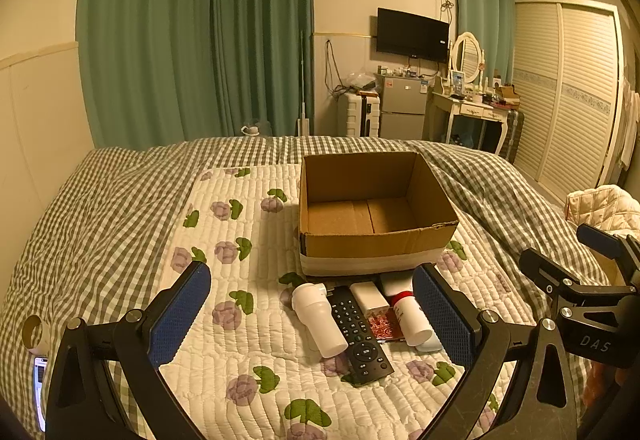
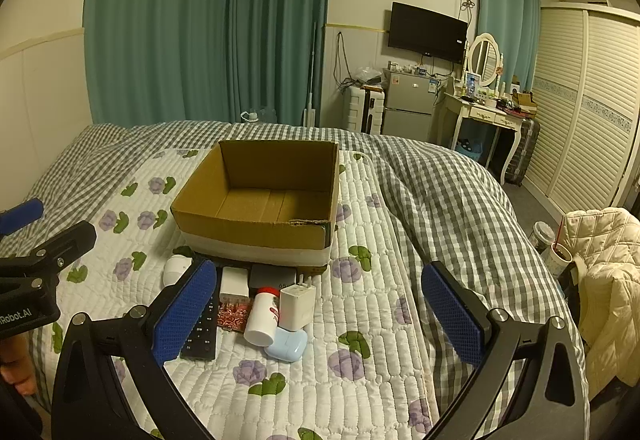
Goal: Organize rigid objects
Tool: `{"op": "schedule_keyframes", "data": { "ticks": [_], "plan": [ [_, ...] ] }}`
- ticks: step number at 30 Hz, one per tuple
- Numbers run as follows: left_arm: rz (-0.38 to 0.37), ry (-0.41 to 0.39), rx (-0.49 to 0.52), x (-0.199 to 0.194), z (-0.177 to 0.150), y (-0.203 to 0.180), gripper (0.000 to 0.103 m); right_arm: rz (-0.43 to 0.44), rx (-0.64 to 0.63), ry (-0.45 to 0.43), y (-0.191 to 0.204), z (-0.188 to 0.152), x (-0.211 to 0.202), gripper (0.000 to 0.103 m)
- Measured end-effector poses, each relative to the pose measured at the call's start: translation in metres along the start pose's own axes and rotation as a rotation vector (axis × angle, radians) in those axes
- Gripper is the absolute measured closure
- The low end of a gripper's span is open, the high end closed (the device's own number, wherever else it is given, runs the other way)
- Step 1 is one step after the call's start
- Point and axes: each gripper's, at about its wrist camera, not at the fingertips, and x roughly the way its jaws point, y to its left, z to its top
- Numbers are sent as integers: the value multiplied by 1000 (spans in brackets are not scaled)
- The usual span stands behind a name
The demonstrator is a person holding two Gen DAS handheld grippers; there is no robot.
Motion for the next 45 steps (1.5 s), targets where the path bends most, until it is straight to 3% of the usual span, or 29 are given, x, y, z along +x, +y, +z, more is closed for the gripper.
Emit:
{"op": "schedule_keyframes", "data": {
  "ticks": [28, 31, 37, 45],
  "plan": [
    [-11, 5, -5, -2, 0, -1, 0, -4, -5, 1, 0, 0, 0, 0],
    [-29, 36, -9, 5, -2, -2, 0, -15, 1, 26, -3, -4, 7, 0],
    [25, 160, 48, 50, -21, -20, 0, -10, 4, 114, -9, -11, 45, 0],
    [-12, 444, 61, 123, -71, -32, 2, -18, -14, 259, -11, -37, 93, 0]
  ]
}}
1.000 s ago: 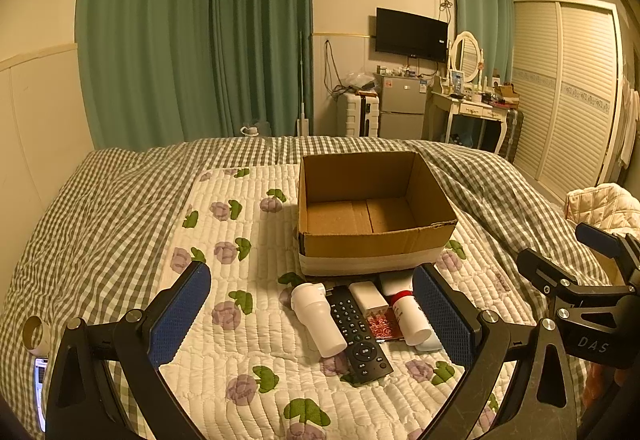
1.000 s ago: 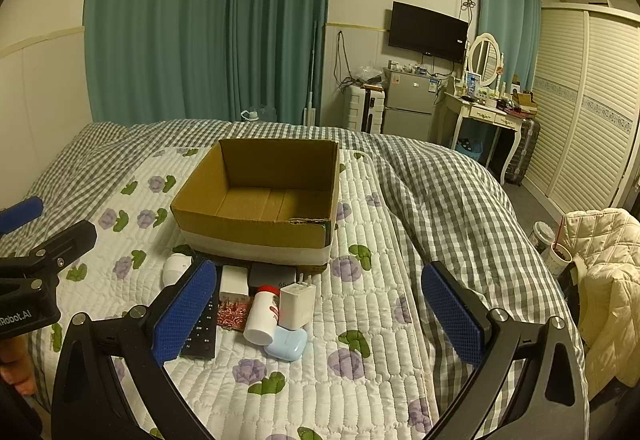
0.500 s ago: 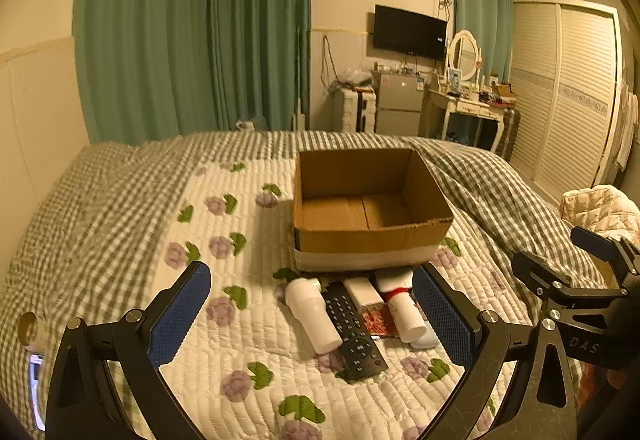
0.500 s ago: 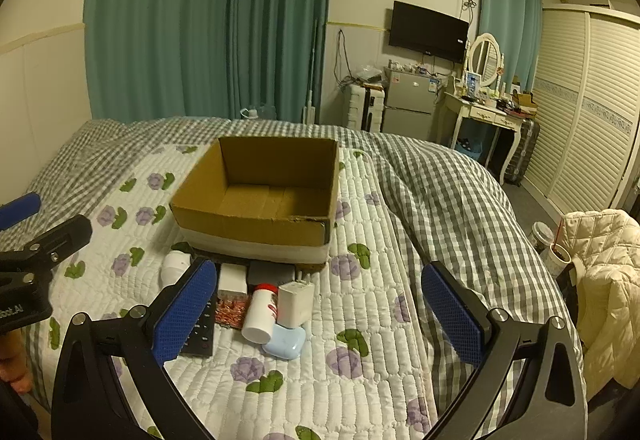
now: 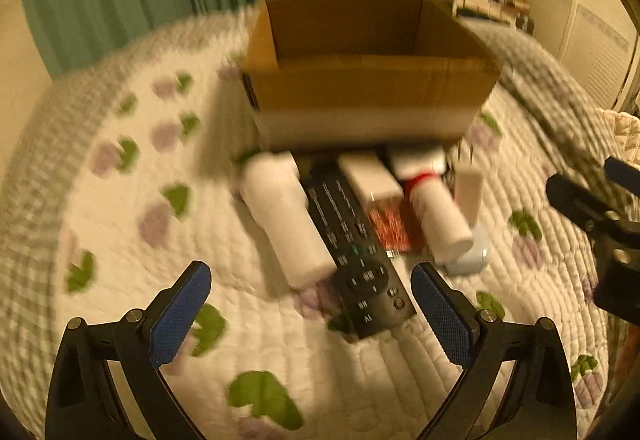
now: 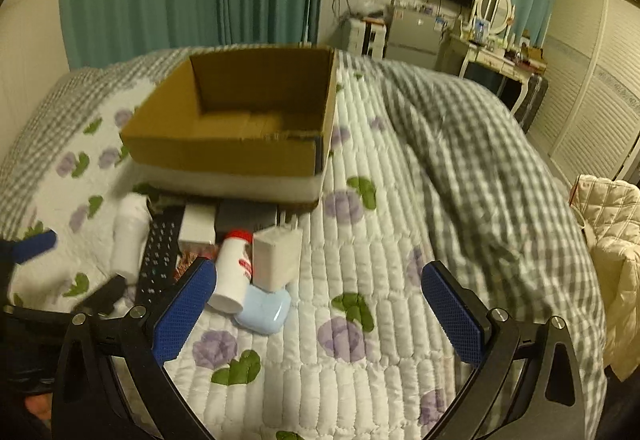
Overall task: Organize rigid objects
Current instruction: 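Grasp the black TV remote with the left tool while the right tool grasps the red-capped white bottle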
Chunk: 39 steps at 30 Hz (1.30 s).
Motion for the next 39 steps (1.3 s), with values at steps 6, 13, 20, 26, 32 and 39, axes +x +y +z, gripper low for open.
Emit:
{"op": "schedule_keyframes", "data": {
  "ticks": [6, 13, 20, 26, 32, 39],
  "plan": [
    [-94, 159, -21, 32, 0, -8, 21, -24, -45, 20, 9, -2, 7, 0],
    [-136, 206, -73, 50, 7, -7, 57, -28, -63, 36, 15, -2, 10, 0],
    [-142, 143, -84, 18, -6, 19, 63, -2, -67, 82, 21, -4, 26, 0],
    [-120, 83, -47, -3, -9, 36, 65, 83, -41, 152, 33, -2, 53, 6],
    [-114, 78, -14, 9, -2, 32, 65, 185, -6, 249, 51, -1, 91, 38],
    [-131, 99, 29, 33, 14, 19, 65, 228, -16, 283, 61, -6, 112, 59]
  ]
}}
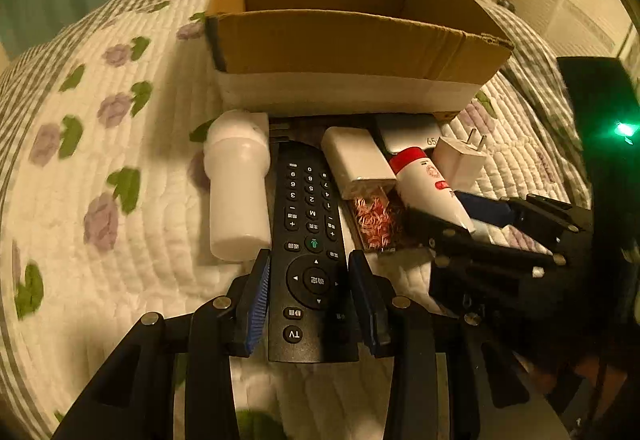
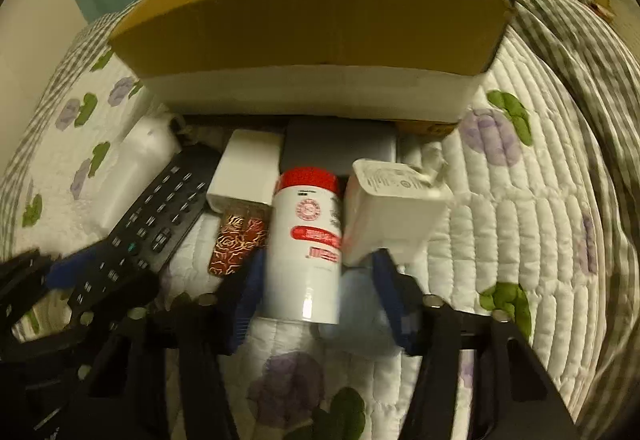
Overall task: Organize rigid objects
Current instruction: 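Grasp the black TV remote with the left tool while the right tool grasps the red-capped white bottle, then carry the remote and bottle over the box and open both tools to drop them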
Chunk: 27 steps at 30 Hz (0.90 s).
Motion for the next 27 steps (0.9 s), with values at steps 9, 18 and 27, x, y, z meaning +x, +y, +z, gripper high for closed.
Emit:
{"op": "schedule_keyframes", "data": {
  "ticks": [9, 18, 27],
  "plan": [
    [-32, -14, 6, -4, -7, -1, 71, 8, -20, -50, 2, -12, -15, 67],
    [-35, -72, 10, -47, -24, -1, 84, -24, -25, -106, -4, -22, -61, 67],
    [-4, -166, 26, -94, -17, -6, 85, -39, -30, -196, 1, -17, -108, 67]
  ]
}}
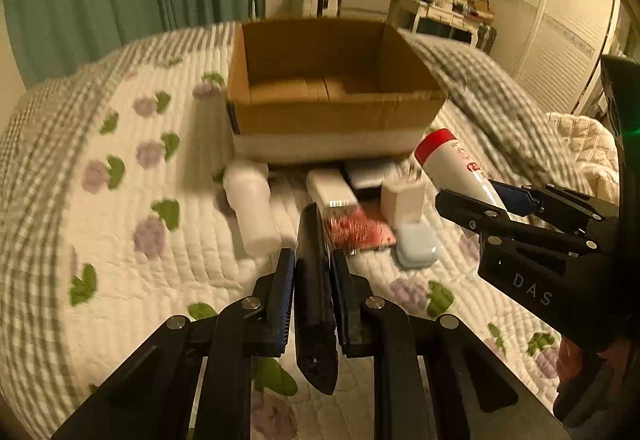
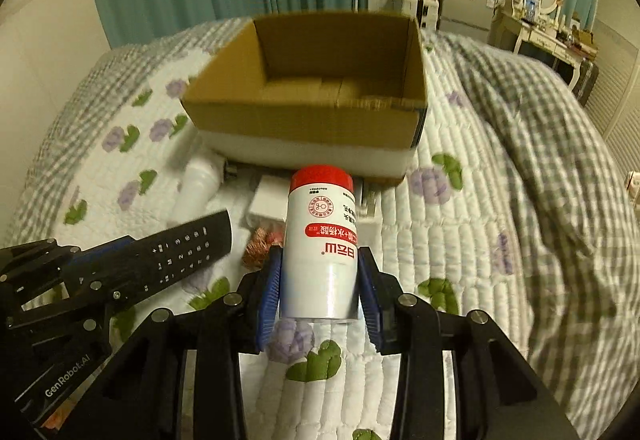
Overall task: Organize rigid objects
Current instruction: 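Carry the remote and bottle over the box and open both tools to drop them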
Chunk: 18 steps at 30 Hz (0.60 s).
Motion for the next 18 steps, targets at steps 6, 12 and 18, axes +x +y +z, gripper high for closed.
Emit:
{"op": "schedule_keyframes", "data": {
  "ticks": [6, 12, 18],
  "plan": [
    [19, -91, 15, -31, 33, -2, 85, -6, -6, -83, 1, 23, -30, 67],
    [34, -181, 37, -50, 80, -5, 85, -4, -12, -165, -5, 62, -49, 67],
    [59, -237, 57, -46, 131, -4, 85, 12, -8, -221, -12, 110, -43, 67]
  ]
}}
